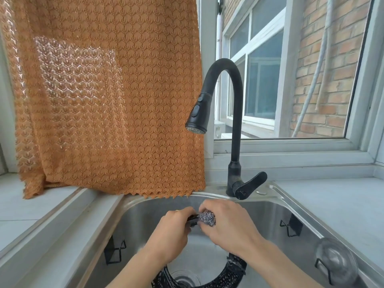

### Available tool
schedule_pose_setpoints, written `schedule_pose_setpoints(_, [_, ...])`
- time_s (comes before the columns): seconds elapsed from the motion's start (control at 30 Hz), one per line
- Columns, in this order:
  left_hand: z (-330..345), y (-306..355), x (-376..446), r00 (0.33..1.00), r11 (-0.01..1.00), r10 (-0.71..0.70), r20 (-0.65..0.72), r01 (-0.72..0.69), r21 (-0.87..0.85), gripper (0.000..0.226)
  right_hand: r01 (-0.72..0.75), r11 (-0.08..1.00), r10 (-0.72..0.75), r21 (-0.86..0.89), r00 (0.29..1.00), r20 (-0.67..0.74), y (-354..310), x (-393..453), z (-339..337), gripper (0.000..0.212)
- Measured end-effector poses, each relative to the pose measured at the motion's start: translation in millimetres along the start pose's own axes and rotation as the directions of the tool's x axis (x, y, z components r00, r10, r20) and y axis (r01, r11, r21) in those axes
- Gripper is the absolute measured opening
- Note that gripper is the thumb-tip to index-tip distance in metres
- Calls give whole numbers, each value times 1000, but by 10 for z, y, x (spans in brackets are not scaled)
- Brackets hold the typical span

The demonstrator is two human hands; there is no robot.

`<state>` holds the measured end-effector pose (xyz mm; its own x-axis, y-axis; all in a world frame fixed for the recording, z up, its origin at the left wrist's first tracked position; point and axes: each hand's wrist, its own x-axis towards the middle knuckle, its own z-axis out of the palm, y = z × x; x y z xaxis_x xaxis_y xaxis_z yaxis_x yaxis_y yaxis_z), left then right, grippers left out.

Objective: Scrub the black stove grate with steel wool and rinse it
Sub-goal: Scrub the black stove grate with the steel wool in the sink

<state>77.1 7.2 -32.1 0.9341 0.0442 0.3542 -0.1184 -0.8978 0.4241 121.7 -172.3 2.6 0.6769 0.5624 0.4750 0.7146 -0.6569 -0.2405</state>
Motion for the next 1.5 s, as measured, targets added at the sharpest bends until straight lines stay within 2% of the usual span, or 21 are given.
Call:
schedule_pose_setpoints(0.1, [6, -44, -11, 998, 998, -59, -5, 59, -10, 23, -43, 986, 30, 162, 996, 82, 48, -10, -139, 34])
schedule_pose_setpoints(0.17, [-14, -28, -23, 994, 994, -106, -15, 106, 1, 19, -80, 978, 56, 191, 990, 128, 130, -10, -229, 39])
schedule_pose_setpoints(0.37, [-102, -45, -54, 981, 982, -189, -38, 189, 2, 27, -201, 979, 186, 40, 953, 240, 354, -26, -359, 37])
schedule_pose_setpoints(0.47, [-125, -30, -67, 985, 985, -172, -24, 172, 14, 32, -191, 981, 179, 15, 942, 285, 369, -55, -263, 42])
schedule_pose_setpoints(0.57, [-86, -54, -51, 989, 989, -141, -45, 143, 43, 23, -146, 989, 131, 29, 946, 297, 340, -69, -115, 49])
schedule_pose_setpoints(0.73, [22, -160, -2, 996, 996, -82, -45, 83, 31, 15, -82, 992, 60, 92, 973, 221, 277, -56, 77, 55])
schedule_pose_setpoints(0.9, [57, -213, 35, 999, 999, -35, -24, 35, 1, 15, 78, 987, -95, 141, 988, 118, 245, -48, 145, 47])
schedule_pose_setpoints(1.03, [48, -239, 61, 1000, 1000, 9, 0, -9, -23, 22, 274, 954, -284, 119, 956, 75, 239, -22, 154, 40])
schedule_pose_setpoints(1.23, [25, -251, 73, 997, 995, 82, 2, -81, -59, 28, 422, 907, -422, 10, 907, 18, 298, -9, 174, 51])
schedule_pose_setpoints(1.33, [-3, -234, 65, 994, 992, 108, 20, -106, -68, 34, 441, 895, -444, -60, 896, -31, 319, -7, 199, 55])
schedule_pose_setpoints(1.5, [-52, -284, 62, 996, 991, 83, 25, -80, -108, 33, 391, 920, -393, -34, 913, -114, 348, 26, 225, 55])
